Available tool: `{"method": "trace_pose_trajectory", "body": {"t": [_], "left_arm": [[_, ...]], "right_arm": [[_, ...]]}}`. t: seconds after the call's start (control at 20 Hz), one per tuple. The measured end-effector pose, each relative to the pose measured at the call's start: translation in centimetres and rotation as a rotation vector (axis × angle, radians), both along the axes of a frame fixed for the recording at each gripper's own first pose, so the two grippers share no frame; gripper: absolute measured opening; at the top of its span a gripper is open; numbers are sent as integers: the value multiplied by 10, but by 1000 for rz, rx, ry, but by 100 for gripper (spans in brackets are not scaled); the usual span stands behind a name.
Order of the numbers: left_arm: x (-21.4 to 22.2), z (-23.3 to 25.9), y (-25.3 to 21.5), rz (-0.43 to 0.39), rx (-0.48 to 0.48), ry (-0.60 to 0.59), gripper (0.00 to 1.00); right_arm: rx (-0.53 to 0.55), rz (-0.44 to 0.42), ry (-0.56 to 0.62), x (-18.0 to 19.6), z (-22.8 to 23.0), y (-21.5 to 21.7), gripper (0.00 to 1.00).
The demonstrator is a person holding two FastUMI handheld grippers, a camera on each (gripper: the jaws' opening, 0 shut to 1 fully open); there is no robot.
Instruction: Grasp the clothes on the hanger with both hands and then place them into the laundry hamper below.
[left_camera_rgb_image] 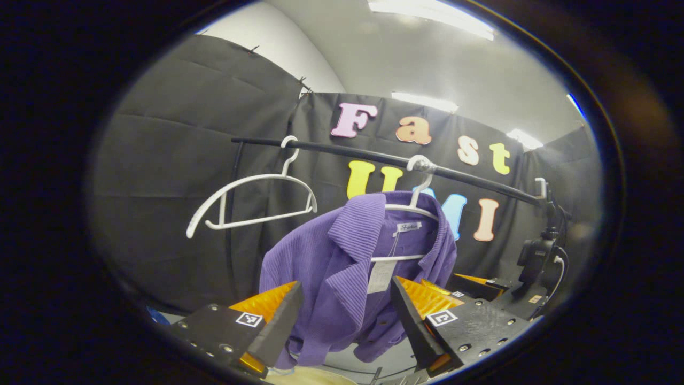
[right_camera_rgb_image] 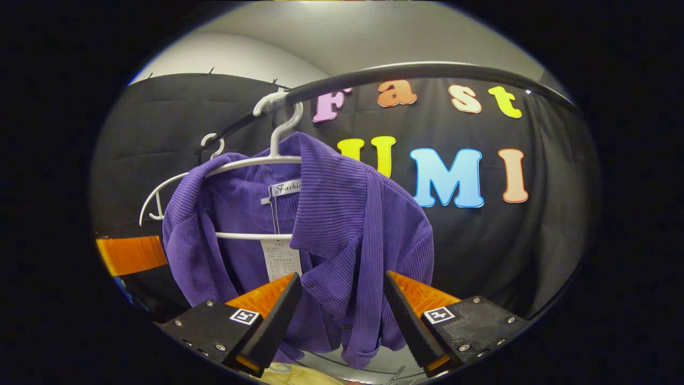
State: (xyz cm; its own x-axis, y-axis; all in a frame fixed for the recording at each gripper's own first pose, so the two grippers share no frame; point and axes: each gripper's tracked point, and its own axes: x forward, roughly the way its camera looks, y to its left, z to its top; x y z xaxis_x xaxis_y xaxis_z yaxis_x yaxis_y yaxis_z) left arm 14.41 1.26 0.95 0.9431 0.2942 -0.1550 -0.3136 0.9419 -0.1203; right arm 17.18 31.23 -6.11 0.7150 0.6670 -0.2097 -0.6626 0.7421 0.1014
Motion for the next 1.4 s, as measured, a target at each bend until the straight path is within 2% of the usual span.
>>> {"method": "trace_pose_trajectory", "body": {"t": [0.15, 0.4, 0.45, 0.5, 0.7, 0.85, 0.95, 1.0, 1.1, 1.2, 1.3, 1.35, 1.4], "left_arm": [[26, -13, -1, 62, 31, 31, 99], [52, -24, 15, 185, 120, 71, 99], [56, -26, 16, 197, 132, 78, 94], [61, -28, 16, 207, 139, 82, 99], [70, -34, 25, 269, 170, 94, 99], [70, -40, 27, 276, 155, 97, 99], [69, -43, 33, 296, 158, 95, 77], [71, -44, 32, 292, 155, 92, 74], [78, -44, 32, 282, 146, 83, 74], [77, -42, 33, 309, 144, 74, 57], [80, -46, 29, 295, 114, 65, 39], [73, -45, 34, 341, 131, 63, 34], [72, -45, 38, 344, 125, 47, 27]], "right_arm": [[19, 10, 4, 18, -11, 8, 95], [42, -20, -6, 50, -23, 7, 95], [42, -23, -4, 54, -26, 6, 95], [45, -20, -2, 57, -30, 5, 95], [46, -18, -12, 68, -34, 2, 95], [54, -7, -11, 69, -34, 4, 95], [50, 1, -23, 66, -33, 2, 94], [48, 8, -30, 67, -32, 3, 93], [45, 18, -37, 76, -32, 4, 86], [51, 34, -29, 79, -32, 6, 78], [53, 52, -13, 77, -33, 5, 61], [54, 47, -13, 78, -31, 2, 48], [62, 45, -12, 81, -31, 0, 40]]}}
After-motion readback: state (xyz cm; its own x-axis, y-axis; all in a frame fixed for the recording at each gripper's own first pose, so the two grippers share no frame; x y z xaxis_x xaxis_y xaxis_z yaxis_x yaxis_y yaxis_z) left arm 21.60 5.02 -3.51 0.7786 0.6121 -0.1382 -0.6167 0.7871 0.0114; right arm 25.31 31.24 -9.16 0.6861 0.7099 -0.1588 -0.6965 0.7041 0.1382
